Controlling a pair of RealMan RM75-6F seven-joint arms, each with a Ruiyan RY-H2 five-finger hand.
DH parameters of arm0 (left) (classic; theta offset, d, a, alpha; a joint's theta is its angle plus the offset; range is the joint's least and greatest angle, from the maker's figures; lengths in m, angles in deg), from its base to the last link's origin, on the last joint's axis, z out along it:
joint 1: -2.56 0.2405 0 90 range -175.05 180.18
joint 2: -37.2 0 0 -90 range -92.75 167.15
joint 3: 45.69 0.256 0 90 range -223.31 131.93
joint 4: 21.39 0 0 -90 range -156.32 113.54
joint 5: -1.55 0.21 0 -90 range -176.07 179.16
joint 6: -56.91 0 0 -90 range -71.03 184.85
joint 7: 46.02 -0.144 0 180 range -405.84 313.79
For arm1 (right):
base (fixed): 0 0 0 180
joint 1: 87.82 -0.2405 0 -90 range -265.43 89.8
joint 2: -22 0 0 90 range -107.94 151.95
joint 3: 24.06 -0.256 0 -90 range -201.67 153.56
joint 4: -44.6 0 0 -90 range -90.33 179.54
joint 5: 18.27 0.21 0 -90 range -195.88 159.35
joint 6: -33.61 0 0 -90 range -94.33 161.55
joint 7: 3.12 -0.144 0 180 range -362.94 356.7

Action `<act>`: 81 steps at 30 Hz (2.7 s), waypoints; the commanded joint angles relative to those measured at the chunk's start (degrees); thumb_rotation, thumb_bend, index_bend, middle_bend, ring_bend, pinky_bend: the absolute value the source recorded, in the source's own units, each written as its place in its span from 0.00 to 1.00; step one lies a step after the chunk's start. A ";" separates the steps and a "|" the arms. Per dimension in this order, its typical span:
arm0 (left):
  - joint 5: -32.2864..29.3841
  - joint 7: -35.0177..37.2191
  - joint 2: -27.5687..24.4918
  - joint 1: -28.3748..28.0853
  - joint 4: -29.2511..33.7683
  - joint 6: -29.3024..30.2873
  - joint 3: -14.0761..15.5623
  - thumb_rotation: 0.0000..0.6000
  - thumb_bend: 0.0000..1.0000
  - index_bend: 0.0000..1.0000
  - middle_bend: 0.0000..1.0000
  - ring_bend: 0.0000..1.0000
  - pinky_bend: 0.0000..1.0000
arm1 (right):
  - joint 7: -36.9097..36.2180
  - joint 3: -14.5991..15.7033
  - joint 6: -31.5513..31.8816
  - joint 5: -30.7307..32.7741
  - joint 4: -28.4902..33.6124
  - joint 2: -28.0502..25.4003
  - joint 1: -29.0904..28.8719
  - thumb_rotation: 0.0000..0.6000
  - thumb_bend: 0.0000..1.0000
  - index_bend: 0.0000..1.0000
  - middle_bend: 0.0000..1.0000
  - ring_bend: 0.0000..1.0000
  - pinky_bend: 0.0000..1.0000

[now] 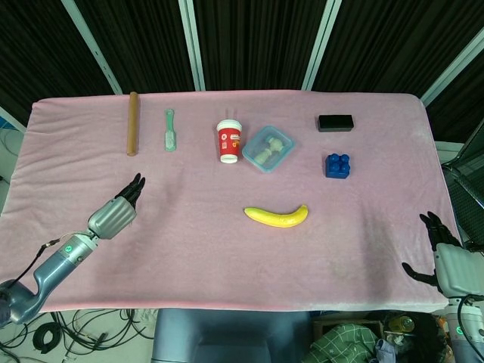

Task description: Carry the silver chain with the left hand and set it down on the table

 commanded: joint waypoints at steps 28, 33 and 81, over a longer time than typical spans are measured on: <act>4.55 2.52 3.99 0.49 -5.03 1.87 -1.16 1.00 0.44 0.59 0.22 0.00 0.00 | -0.13 0.04 -0.11 0.00 0.06 -0.03 0.01 1.00 0.12 0.00 0.00 0.09 0.21; 3.01 4.35 3.45 1.29 -3.26 2.23 -2.44 1.00 0.44 0.59 0.22 0.00 0.00 | -0.10 0.06 -0.07 -0.07 0.09 -0.03 0.01 1.00 0.12 0.00 0.00 0.09 0.21; -24.72 39.07 13.23 -1.69 9.86 -14.39 -17.99 1.00 0.44 0.61 0.21 0.00 0.00 | 0.06 0.05 -0.14 0.01 -0.01 -0.06 -0.03 1.00 0.12 0.00 0.00 0.09 0.21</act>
